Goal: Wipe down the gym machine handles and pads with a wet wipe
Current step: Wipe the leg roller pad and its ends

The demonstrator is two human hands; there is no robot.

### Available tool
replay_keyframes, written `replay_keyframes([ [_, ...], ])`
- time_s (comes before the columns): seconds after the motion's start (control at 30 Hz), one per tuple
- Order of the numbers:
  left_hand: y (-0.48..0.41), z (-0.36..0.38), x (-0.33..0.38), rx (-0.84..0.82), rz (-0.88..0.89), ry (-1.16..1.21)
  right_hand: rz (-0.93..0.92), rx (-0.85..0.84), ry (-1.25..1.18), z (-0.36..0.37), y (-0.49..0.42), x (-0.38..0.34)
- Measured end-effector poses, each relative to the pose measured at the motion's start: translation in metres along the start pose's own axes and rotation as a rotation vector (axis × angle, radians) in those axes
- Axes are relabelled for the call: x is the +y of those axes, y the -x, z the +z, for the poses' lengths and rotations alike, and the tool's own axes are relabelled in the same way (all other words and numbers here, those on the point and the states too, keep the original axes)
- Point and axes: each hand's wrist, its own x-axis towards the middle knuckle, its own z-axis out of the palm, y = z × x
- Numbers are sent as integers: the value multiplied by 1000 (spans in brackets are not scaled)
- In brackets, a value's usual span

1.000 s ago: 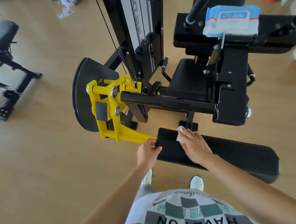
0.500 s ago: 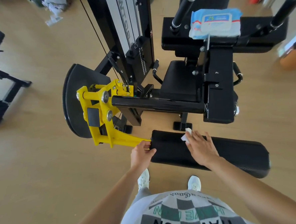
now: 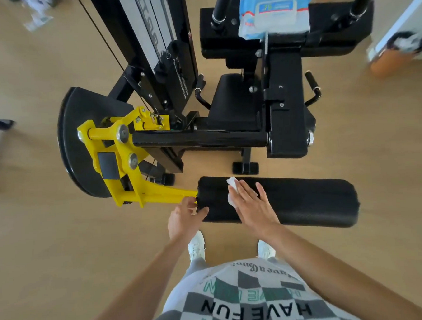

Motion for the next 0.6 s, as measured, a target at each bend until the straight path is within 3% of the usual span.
replay_keyframes([
  [0.13, 0, 8, 15, 146, 267, -152, 154, 48, -25, -7, 21, 33],
  [0.27, -7, 20, 37, 84, 556, -290, 361, 134, -1, -10, 40, 71],
  [0.4, -10, 35, 51, -77, 585, -463, 529, 155, -20, -8, 45, 87],
  [0.6, -9, 38, 52, 0, 574, -486, 355, 149, -117, -2, 37, 47],
])
